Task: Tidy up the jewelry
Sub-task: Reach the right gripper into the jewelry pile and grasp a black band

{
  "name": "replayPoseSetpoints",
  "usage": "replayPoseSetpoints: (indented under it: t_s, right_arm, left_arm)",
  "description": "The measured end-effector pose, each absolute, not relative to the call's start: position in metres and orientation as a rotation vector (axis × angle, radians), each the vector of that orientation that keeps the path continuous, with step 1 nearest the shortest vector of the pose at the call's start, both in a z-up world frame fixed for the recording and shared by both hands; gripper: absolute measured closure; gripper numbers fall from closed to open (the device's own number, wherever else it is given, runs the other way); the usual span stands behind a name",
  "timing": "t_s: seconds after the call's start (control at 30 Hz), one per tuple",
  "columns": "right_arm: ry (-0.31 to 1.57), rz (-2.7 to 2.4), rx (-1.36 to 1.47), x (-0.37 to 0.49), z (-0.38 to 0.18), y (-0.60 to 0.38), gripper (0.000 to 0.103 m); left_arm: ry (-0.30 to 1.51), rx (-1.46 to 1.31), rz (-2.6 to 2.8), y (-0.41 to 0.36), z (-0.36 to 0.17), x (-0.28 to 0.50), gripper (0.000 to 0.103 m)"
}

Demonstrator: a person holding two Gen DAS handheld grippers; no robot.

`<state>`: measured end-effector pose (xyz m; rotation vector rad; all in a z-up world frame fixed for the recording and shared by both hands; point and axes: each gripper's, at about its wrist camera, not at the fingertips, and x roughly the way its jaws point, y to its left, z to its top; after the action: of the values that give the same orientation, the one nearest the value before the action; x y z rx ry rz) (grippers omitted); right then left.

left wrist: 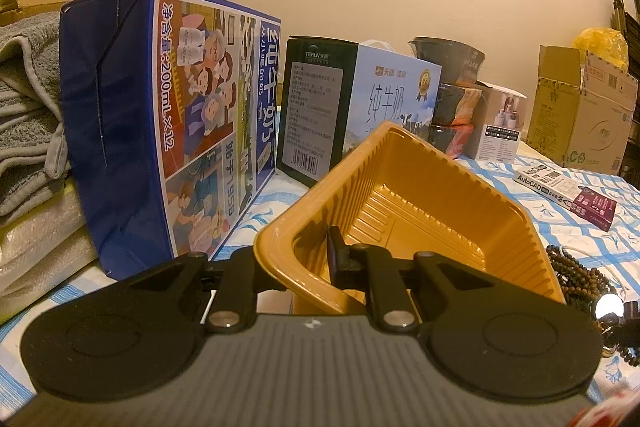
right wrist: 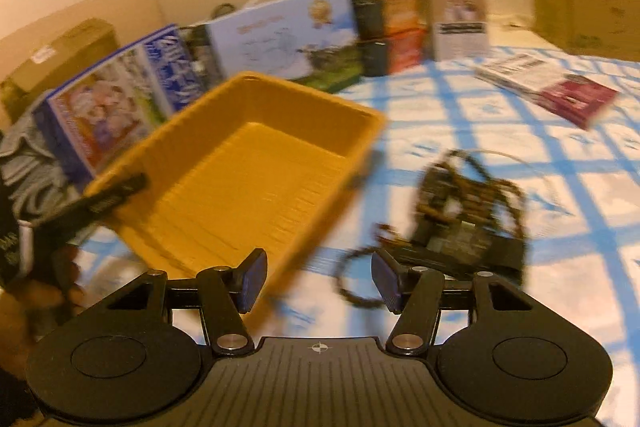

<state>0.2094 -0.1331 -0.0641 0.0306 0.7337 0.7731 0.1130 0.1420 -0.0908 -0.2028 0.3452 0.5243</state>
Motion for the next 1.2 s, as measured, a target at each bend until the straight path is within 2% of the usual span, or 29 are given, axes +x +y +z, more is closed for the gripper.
replayPoseSetpoints:
  t_s: [0.27,0.53,0.7,0.73,0.83,0.93,1.07,1.2]
  right_arm:
    - [0.724,0.692,-0.144,0.229,-0.083,-0.163,0.045]
    - [0.639,0.759,-0.432,0.237,-0.104,-0.141,0.045]
    - [0.610,0.764,-0.518,0.239,-0.116,-0.129,0.045]
    - [0.605,0.763,-0.522,0.240,-0.116,-0.128,0.047]
    - [0.598,0.768,-0.532,0.241,-0.118,-0.126,0.066]
    - [0.595,0.762,-0.543,0.242,-0.117,-0.126,0.078]
    - [0.597,0.745,-0.520,0.244,-0.114,-0.129,0.088]
    - [0.641,0.724,-0.418,0.249,-0.104,-0.137,0.093]
  left_arm:
    - [0.348,-0.199,0.524,0.141,-0.091,0.113,0.088]
    - [0.350,-0.196,0.524,0.141,-0.090,0.113,0.088]
    - [0.350,-0.195,0.524,0.141,-0.090,0.113,0.088]
    - [0.351,-0.196,0.524,0.141,-0.089,0.113,0.088]
    - [0.350,-0.194,0.523,0.141,-0.089,0.113,0.088]
    - [0.351,-0.194,0.522,0.141,-0.089,0.113,0.088]
    - [0.352,-0.192,0.521,0.141,-0.089,0.114,0.088]
    - [0.351,-0.187,0.519,0.140,-0.087,0.114,0.088]
